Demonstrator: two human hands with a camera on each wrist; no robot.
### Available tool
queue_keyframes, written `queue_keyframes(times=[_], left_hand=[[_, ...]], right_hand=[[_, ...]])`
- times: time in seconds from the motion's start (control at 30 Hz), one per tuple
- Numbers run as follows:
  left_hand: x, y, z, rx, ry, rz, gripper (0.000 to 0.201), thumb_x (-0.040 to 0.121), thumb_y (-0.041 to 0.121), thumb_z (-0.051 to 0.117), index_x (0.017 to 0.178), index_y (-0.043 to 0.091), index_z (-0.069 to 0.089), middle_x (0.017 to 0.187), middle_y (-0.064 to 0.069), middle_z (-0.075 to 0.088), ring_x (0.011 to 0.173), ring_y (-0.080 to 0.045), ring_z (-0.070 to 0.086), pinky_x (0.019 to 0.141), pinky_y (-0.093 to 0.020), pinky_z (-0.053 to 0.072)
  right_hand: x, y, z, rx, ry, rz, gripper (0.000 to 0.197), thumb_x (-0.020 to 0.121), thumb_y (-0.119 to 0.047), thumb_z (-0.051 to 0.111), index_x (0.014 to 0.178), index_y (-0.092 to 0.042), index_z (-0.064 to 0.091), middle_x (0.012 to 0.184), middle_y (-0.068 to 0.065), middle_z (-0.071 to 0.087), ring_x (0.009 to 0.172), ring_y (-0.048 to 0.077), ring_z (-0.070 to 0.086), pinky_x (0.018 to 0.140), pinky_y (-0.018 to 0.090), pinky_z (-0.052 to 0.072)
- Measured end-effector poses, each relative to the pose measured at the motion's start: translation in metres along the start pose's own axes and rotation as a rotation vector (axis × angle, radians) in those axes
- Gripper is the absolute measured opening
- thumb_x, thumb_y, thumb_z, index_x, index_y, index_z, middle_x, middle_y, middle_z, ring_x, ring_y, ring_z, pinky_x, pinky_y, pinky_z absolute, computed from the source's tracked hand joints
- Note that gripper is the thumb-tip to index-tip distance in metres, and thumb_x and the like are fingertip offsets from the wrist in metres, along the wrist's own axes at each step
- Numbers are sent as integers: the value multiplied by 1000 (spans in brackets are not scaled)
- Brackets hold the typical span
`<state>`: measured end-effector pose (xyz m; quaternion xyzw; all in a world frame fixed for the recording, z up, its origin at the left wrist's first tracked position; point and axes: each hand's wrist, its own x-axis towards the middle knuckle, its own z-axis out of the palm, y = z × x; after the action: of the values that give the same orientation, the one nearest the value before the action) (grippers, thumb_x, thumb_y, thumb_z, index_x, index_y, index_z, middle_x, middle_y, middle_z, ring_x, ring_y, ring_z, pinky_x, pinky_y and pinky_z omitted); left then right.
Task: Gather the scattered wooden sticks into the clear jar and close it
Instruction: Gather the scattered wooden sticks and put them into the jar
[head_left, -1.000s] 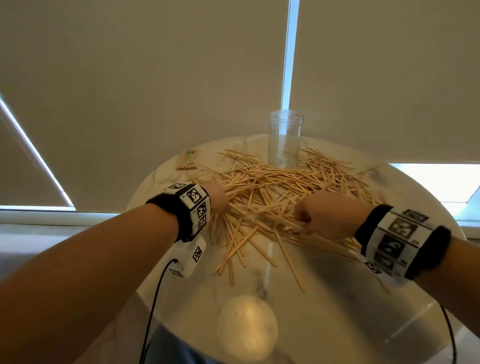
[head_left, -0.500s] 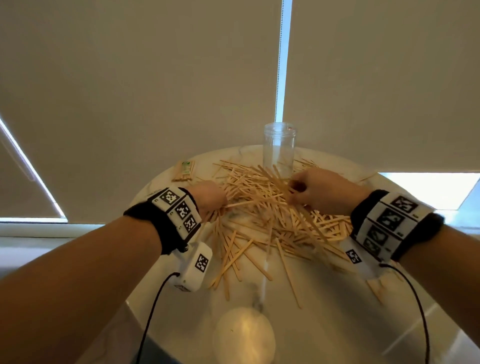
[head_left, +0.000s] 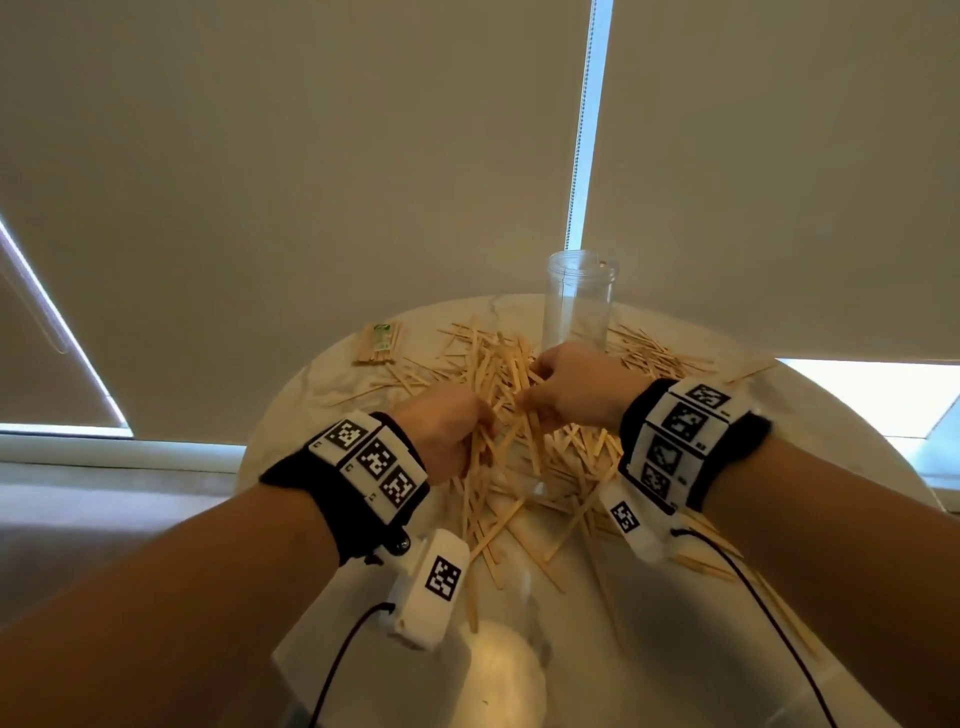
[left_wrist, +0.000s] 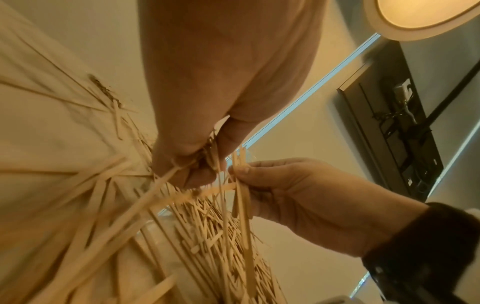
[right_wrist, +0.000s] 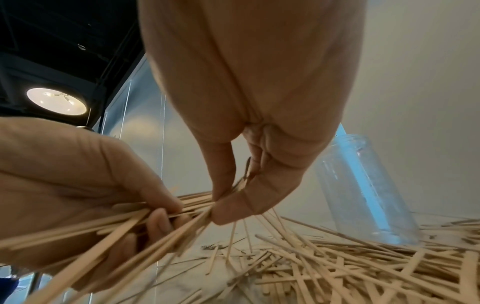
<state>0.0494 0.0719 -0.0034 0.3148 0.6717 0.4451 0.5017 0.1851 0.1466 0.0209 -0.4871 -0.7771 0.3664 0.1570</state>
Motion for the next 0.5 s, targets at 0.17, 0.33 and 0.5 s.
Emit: queue_keyframes(times=[0.17, 0.33, 0.5], left_hand=[[-2, -5, 9, -44, -44, -28, 16, 91, -9, 39, 84, 2, 48, 70, -15, 48, 53, -25, 48, 54, -34, 43], [1, -8, 24, -31, -91, 43, 21, 92, -3, 44, 97, -4, 64, 87, -27, 67, 79, -40, 67, 72, -44, 58], [0, -10, 35, -76, -149, 174, 24, 102, 2, 38, 108, 2, 61, 80, -15, 62, 66, -23, 61, 53, -29, 53]], right_hand=[[-1, 0, 6, -23, -67, 47, 15, 90, -15, 72, 96, -1, 68, 83, 9, 77, 73, 16, 76, 71, 29, 63], [-3, 12, 11, 80, -4, 15, 22, 85, -16, 78, 99, -1, 70, 82, 10, 77, 72, 18, 76, 76, 38, 63], [-6, 21, 7, 95, 134, -61, 21, 87, -25, 76, 87, -4, 76, 72, 8, 74, 56, 8, 65, 62, 26, 57]])
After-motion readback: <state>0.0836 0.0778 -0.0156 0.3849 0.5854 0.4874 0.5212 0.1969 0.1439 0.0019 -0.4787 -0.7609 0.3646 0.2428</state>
